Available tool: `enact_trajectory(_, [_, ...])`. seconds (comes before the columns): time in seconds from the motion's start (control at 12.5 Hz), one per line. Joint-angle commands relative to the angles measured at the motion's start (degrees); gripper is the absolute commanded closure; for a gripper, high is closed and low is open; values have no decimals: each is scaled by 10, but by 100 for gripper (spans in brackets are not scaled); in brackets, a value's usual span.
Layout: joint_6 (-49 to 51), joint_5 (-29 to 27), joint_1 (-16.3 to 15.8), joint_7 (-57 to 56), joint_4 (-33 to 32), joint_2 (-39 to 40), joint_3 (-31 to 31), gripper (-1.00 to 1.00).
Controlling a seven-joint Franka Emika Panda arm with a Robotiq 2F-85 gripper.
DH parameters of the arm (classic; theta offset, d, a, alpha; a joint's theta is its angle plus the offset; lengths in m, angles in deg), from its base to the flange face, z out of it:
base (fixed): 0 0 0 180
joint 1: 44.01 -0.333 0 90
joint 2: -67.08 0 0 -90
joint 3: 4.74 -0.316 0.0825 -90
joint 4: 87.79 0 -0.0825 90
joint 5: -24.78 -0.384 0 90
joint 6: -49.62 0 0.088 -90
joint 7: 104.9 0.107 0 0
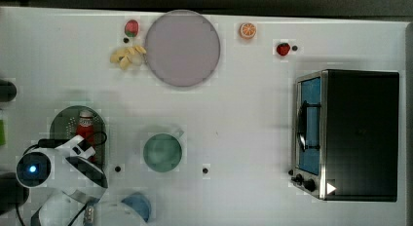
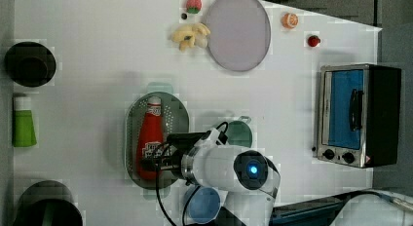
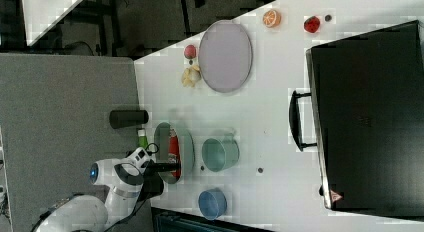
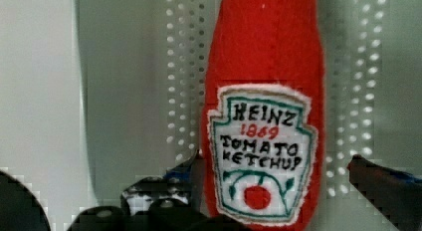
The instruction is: Pick ketchup from strainer and place it on the table
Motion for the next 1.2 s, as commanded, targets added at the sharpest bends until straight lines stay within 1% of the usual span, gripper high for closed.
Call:
enact_trajectory(0.08, [-4,26,-30,57,45,20,33,-91])
enact_trajectory(0.24, [-4,26,-44,58,54,33,46,-42])
enact_trajectory(0.32, [-6,26,-45,58,56,32,47,-21])
enact_trajectory(0.56, [-4,20,-38,58,51,5,35,-21])
enact_trajectory(0.72, [0,1,-17,58,45,-34,5,-21])
enact_trajectory(0.8, [7,-24,-4,58,43,-58,-14,-21])
enact_trajectory(1.04, [41,-121,41,55,53,-135,-65,-21])
enact_trajectory(1.2, [103,-177,67,38,72,-179,-86,-21])
